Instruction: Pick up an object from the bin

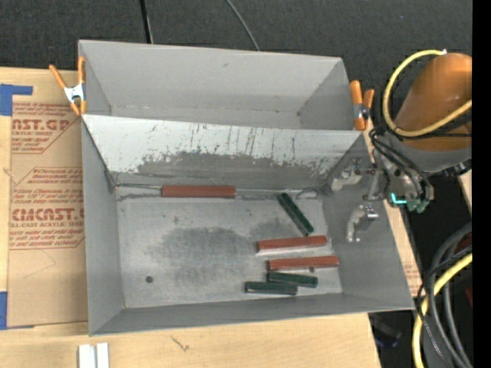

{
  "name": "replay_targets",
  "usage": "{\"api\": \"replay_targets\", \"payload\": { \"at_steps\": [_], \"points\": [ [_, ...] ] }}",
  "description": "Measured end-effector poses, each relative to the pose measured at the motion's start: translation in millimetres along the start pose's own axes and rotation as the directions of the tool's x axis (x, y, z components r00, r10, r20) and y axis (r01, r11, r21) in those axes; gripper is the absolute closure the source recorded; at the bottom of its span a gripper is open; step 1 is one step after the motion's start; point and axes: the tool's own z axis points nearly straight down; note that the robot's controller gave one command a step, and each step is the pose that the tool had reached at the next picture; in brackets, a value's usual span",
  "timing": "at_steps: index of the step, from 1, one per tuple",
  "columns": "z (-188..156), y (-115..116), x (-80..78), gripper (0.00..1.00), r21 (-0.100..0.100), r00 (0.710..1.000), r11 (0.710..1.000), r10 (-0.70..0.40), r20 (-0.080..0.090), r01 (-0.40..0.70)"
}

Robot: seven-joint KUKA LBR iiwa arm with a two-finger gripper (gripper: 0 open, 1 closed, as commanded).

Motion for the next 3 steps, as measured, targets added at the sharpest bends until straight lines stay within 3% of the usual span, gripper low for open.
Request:
{"api": "replay_targets", "payload": {
  "at_steps": [1,2,3],
  "points": [
    [-4,0,-1.8,0.0,0.001,1.0,1.0,-0.001,0.008,0.001],
    [45,0,8.4,0.0,0.003,1.0,1.0,0.017,0.014,-0.017],
    [131,4,41.4,1.0,0.0,0.994,0.994,0.113,0.005,-0.113]
  ]
}}
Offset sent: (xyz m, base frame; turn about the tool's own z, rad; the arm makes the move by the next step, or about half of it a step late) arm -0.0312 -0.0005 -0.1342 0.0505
